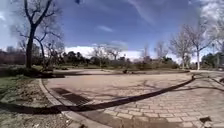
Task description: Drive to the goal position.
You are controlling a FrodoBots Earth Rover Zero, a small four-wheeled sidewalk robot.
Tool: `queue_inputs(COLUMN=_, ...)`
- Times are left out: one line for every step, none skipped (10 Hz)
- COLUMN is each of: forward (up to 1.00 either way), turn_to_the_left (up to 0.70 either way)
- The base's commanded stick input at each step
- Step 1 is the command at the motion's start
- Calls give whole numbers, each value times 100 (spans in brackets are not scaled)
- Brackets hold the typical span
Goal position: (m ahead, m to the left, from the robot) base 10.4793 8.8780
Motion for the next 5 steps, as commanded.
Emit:
queue_inputs(forward=100, turn_to_the_left=0)
queue_inputs(forward=100, turn_to_the_left=0)
queue_inputs(forward=100, turn_to_the_left=0)
queue_inputs(forward=100, turn_to_the_left=0)
queue_inputs(forward=100, turn_to_the_left=0)
